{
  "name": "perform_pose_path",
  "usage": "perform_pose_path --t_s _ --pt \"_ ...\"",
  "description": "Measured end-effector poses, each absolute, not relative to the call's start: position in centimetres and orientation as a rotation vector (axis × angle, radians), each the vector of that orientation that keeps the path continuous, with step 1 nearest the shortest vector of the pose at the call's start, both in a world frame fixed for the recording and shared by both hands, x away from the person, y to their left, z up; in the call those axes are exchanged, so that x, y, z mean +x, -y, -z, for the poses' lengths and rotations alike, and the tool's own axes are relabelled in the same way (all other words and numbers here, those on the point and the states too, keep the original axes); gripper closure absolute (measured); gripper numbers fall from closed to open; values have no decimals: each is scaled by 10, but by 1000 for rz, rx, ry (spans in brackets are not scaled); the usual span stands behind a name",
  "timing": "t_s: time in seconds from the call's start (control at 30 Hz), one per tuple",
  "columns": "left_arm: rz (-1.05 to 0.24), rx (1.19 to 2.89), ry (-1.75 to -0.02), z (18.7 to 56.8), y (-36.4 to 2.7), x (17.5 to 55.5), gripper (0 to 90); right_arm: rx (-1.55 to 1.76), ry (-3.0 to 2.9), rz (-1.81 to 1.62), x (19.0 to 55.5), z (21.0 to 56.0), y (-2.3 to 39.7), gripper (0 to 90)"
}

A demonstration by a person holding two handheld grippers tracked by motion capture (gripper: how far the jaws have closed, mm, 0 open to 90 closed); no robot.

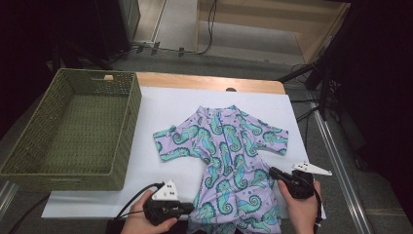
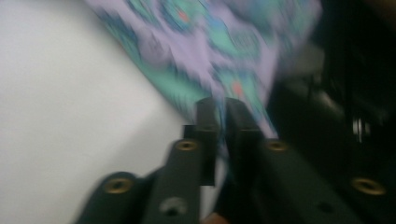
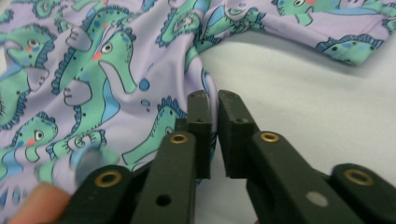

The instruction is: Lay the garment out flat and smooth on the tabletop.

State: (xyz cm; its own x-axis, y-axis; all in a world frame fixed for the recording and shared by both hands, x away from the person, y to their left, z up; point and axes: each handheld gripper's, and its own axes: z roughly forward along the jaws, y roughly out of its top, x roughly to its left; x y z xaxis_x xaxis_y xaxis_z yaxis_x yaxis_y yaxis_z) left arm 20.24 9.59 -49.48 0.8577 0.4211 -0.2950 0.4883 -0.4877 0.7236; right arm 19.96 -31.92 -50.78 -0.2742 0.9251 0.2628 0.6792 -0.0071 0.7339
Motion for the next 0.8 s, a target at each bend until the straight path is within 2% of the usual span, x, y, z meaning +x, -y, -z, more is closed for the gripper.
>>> perform_pose_path --t_s 0.1,0.13,0.17,0.2,0.33,0.37,0.43,0.63,0.7,0.73,0.8 --pt "12 2129 -722 495 -84 217 618 1661 -1975 -1165 203 510 315 658" --pt "7 2126 -737 497 -78 221 571 1658 -1983 -1155 204 511 314 640" --pt "9 2127 -752 500 -71 225 565 1660 -1995 -1143 206 513 312 640" --pt "-7 2142 -761 503 -64 226 565 1666 -2005 -1131 208 516 310 648" --pt "-70 2206 -787 510 -45 226 631 1662 -2069 -1119 212 523 306 806" --pt "-86 2212 -794 509 -44 226 680 1662 -2081 -1114 212 523 304 836" --pt "-58 2230 -778 509 -48 226 874 1659 -2085 -1134 209 522 306 855" --pt "-6 2253 -704 507 -75 214 884 1664 -2114 -1132 195 521 314 857" --pt "16 2244 -668 504 -83 213 877 1630 -2157 -1200 195 519 319 809" --pt "3 2236 -681 502 -86 214 850 1600 -2168 -1221 198 516 322 761" --pt "-20 2184 -737 499 -92 222 710 1604 -2111 -1234 206 508 330 672"
